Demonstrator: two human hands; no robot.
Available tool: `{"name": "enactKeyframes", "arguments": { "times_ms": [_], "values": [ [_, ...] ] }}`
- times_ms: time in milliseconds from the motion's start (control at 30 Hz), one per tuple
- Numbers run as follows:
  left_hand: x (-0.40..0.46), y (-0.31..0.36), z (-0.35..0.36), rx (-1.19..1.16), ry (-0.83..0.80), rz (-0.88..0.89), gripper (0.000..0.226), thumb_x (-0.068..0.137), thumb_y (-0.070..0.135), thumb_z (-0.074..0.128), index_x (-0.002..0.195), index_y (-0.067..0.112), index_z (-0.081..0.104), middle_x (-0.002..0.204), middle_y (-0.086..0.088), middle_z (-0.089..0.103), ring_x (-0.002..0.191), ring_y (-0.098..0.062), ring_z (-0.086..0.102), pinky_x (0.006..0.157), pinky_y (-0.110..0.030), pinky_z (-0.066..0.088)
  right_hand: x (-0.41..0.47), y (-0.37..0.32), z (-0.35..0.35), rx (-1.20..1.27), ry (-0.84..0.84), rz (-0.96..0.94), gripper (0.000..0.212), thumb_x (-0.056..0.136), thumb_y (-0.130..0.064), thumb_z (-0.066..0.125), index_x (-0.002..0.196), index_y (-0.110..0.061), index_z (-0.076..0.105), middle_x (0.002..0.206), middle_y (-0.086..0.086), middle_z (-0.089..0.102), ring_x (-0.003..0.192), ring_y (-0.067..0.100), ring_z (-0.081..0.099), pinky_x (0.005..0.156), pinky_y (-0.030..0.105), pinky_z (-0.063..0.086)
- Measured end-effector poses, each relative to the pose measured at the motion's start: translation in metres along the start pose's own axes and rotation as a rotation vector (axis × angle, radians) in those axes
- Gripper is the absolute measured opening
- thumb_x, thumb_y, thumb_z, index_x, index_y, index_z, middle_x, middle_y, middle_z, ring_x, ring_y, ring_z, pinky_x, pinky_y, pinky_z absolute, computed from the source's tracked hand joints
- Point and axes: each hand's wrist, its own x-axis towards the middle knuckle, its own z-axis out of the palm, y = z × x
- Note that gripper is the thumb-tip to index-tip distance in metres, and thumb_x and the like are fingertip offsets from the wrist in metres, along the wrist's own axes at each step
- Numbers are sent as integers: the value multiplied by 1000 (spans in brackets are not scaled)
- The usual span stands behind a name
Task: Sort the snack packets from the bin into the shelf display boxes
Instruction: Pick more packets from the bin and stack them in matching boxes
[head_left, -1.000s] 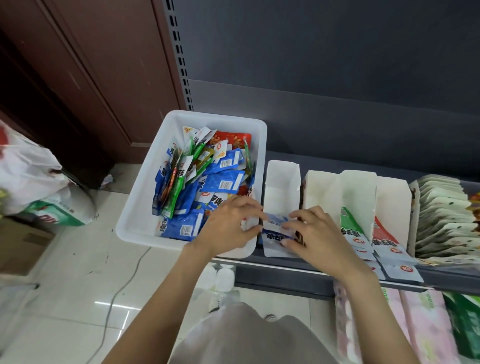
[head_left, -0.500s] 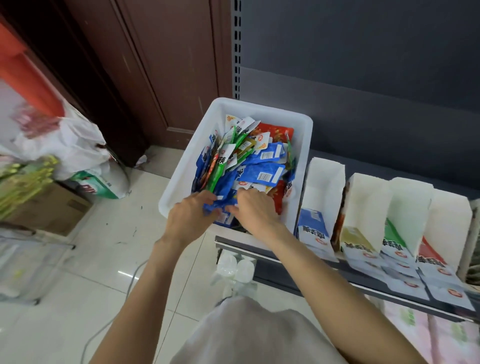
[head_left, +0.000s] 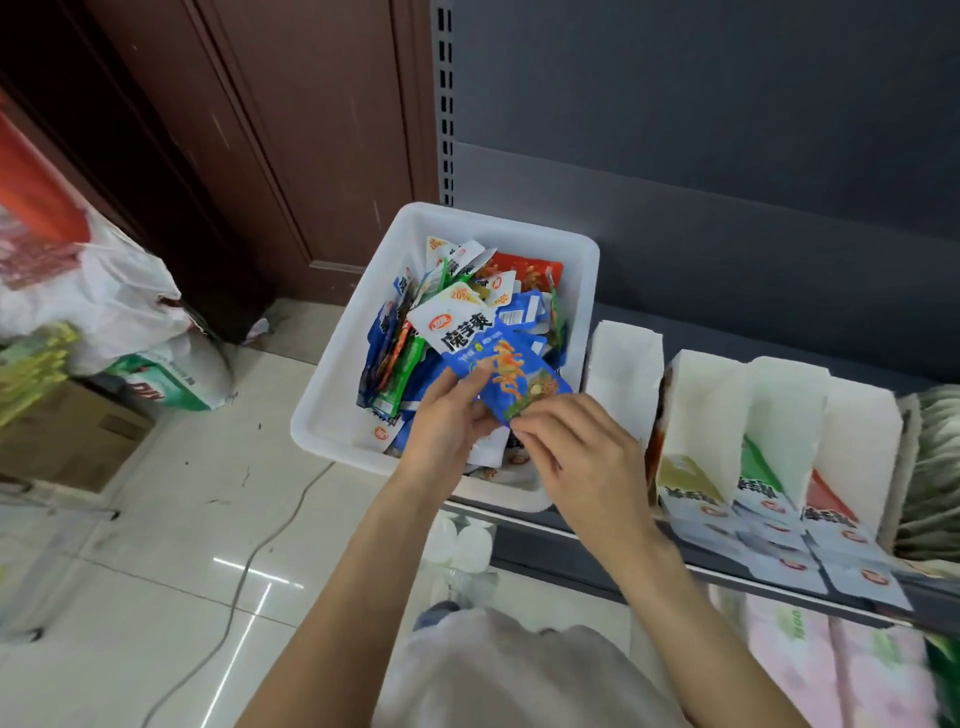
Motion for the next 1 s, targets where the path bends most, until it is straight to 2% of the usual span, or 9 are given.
{"name": "enactKeyframes", "arguments": {
  "times_ms": [167, 300, 400, 533, 633, 700, 800, 900, 1000],
  "values": [
    [5, -9, 1, 62, -7, 94, 38, 95, 10, 51, 132, 13, 45, 117, -9, 65, 98, -25, 65, 80, -40, 54, -12, 10, 0, 114, 22, 84, 20, 89, -26, 62, 90, -9, 73, 91, 0, 70, 85, 16, 62, 76, 28, 51],
    [3, -7, 5, 229, -55, 178, 39, 93, 6, 53, 131, 14, 47, 113, -10, 67, 98, -26, 66, 76, -39, 58, -10, 20, -18, 256, 71, 363, 29, 90, -35, 58, 104, -13, 69, 97, -3, 68, 89, 6, 60, 74, 24, 50],
    [8, -10, 9, 489, -216, 304, 29, 90, 5, 59, 116, 15, 57, 103, 2, 71, 93, -17, 68, 74, -33, 57, 3, 29, -38, 409, 107, 583, 50, 85, -42, 63, 130, -33, 44, 117, -9, 59, 98, 2, 56, 77, 18, 48],
    [18, -22, 27, 892, -397, 413, 25, 86, 30, 60, 107, 17, 62, 98, -3, 71, 87, -20, 69, 76, -46, 56, 11, 49, -72, 426, 39, 566, 84, 83, -24, 71, 138, -51, 15, 131, -12, 50, 109, 1, 54, 87, 13, 45],
    [27, -33, 45, 993, -428, 481, 36, 85, 35, 58, 99, 3, 59, 89, -8, 70, 77, -16, 66, 68, -43, 55, 3, 61, -83, 166, -36, 527, 38, 86, -24, 68, 119, -35, 53, 87, -7, 67, 73, 10, 64, 66, 32, 54],
    [33, -40, 50, 1057, -420, 546, 30, 87, 33, 59, 93, 3, 60, 84, -4, 68, 76, -15, 64, 68, -41, 54, -7, 65, -79, 71, 31, 474, 12, 87, -26, 64, 97, -19, 62, 75, -8, 66, 63, 13, 64, 56, 35, 54],
    [37, -48, 47, 1212, -360, 752, 13, 85, 16, 66, 96, 9, 67, 82, 6, 63, 79, -12, 59, 70, -27, 50, -26, 66, -67, 26, 76, 434, 9, 86, -24, 60, 87, -15, 63, 74, -4, 69, 62, 12, 66, 56, 27, 54],
    [41, -51, 39, 1369, -357, 806, 25, 82, 13, 68, 107, 13, 67, 99, -2, 69, 93, -21, 63, 79, -33, 51, -39, 64, -52, 45, 127, 457, 7, 87, -18, 62, 88, -13, 66, 77, -4, 71, 65, 7, 66, 58, 15, 47],
    [39, -48, 33, 1336, -364, 821, 20, 84, 26, 63, 102, 21, 70, 96, 4, 70, 90, -16, 63, 78, -38, 52, -48, 64, -40, 82, 87, 422, 5, 89, -14, 62, 91, -13, 67, 81, -3, 70, 68, 10, 66, 62, 19, 50]
  ]
}}
